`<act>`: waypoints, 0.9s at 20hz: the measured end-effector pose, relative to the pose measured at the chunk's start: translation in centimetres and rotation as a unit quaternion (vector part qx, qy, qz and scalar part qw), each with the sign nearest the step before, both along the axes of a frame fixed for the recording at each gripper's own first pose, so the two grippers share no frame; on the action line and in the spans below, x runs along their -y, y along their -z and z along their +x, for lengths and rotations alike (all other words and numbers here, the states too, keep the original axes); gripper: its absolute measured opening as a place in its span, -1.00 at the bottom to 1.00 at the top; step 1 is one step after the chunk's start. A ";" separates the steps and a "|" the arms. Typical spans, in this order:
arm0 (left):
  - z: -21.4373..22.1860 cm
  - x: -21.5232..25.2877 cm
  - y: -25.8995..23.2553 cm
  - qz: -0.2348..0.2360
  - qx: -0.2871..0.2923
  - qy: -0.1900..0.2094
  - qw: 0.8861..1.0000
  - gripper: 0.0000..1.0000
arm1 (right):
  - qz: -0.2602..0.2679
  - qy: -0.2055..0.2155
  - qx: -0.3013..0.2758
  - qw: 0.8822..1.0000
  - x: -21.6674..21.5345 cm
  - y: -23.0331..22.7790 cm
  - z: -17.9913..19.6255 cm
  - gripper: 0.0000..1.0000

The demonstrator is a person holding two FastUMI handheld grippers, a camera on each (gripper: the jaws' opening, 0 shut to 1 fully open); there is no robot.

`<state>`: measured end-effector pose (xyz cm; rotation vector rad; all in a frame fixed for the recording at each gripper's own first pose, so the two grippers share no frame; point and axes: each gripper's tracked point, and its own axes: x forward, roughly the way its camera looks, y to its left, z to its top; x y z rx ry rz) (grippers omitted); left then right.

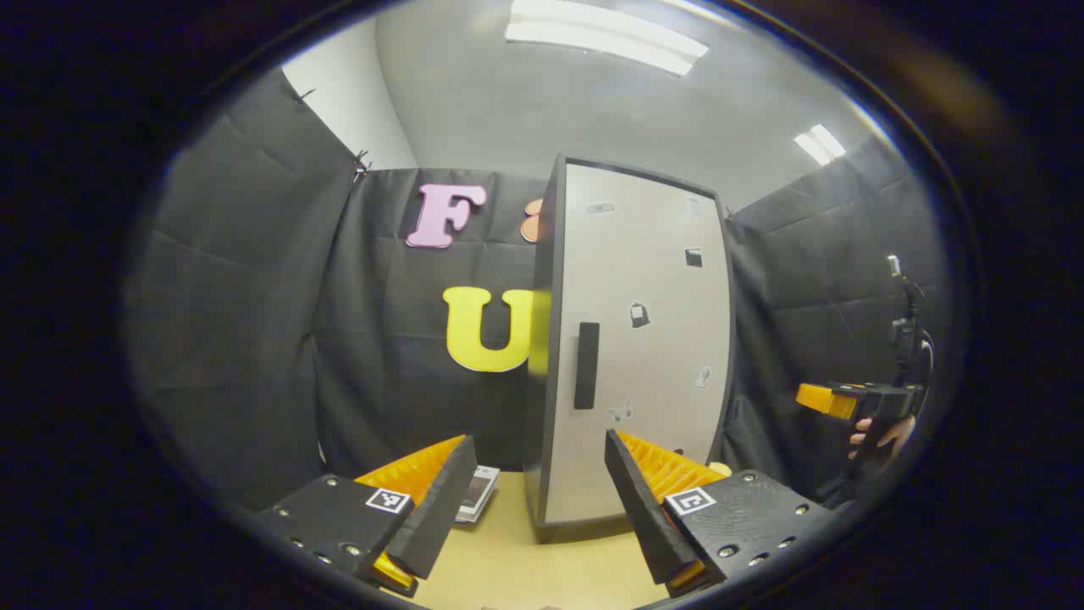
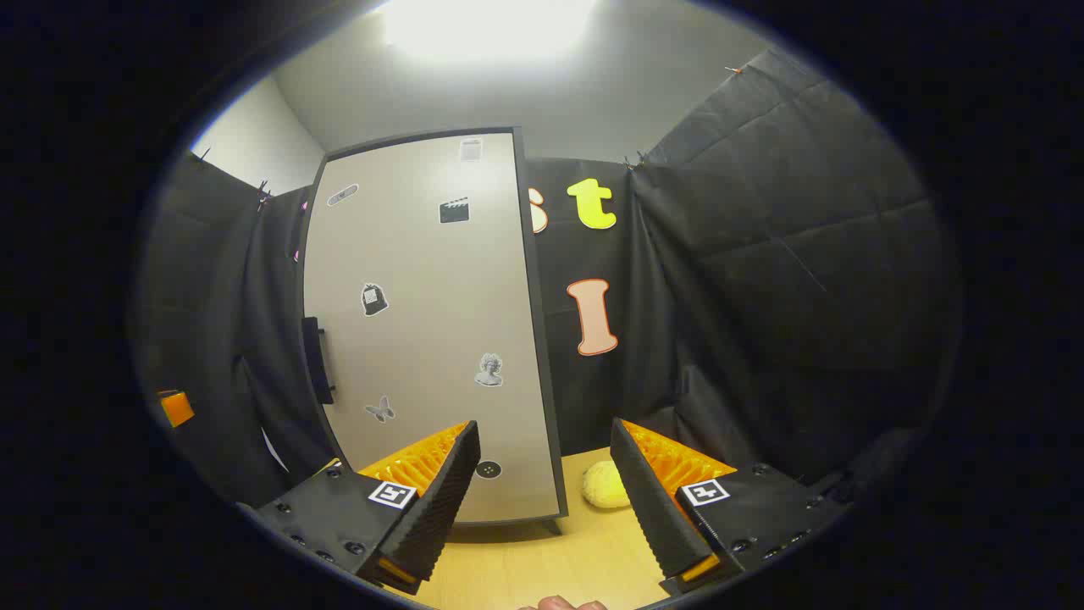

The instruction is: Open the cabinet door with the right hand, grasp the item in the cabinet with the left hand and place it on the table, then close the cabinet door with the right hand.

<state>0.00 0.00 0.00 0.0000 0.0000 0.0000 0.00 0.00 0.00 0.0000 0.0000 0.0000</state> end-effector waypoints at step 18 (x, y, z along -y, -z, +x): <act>-1.8 -0.1 1.1 0.034 -0.015 -0.058 0.998 0.87 | -0.040 -0.090 -0.006 0.995 -6.4 -0.6 3.9 0.95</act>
